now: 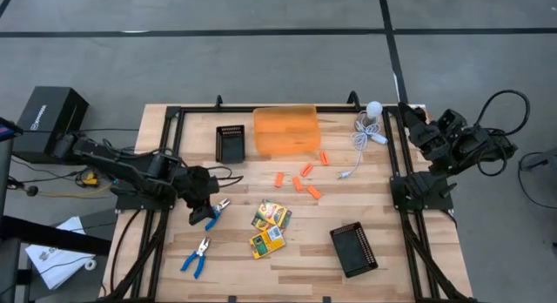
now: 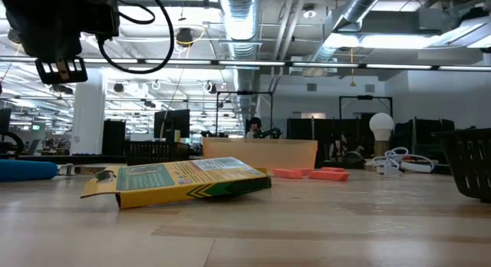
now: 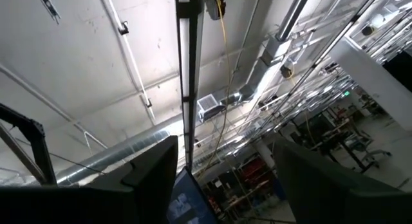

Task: Pick & Place School Supplies
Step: Put the blue puncher into the top black bin

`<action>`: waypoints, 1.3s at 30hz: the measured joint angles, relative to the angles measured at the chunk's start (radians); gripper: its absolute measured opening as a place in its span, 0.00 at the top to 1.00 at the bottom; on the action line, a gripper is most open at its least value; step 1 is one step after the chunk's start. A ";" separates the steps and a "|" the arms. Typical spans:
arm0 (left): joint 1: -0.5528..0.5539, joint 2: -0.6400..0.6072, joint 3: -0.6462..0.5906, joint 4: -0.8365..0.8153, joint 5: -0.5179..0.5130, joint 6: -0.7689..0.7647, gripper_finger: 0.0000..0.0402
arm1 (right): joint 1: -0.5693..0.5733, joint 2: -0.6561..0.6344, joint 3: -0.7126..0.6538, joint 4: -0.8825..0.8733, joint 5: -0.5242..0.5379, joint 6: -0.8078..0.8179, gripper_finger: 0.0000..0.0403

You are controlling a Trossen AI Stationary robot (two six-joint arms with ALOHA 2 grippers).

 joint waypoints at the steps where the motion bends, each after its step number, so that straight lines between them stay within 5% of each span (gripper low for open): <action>1: 0.000 0.006 0.000 -0.001 0.002 0.013 0.99 | -0.003 0.000 0.000 0.003 0.000 0.004 0.39; 15: -0.014 0.067 -0.168 -0.023 -0.113 0.036 0.99 | -0.004 0.024 0.014 0.024 0.003 0.009 0.39; 22: -0.011 0.059 -0.178 -0.019 -0.150 0.030 0.98 | -0.004 0.072 0.115 -0.111 0.002 0.001 0.39; 33: -0.013 0.057 -0.232 -0.019 -0.166 -0.013 0.66 | -0.003 0.093 0.205 -0.253 0.001 0.001 0.39; 39: -0.013 0.058 -0.236 -0.025 -0.206 -0.012 0.62 | -0.003 0.093 0.206 -0.253 0.001 -0.001 0.39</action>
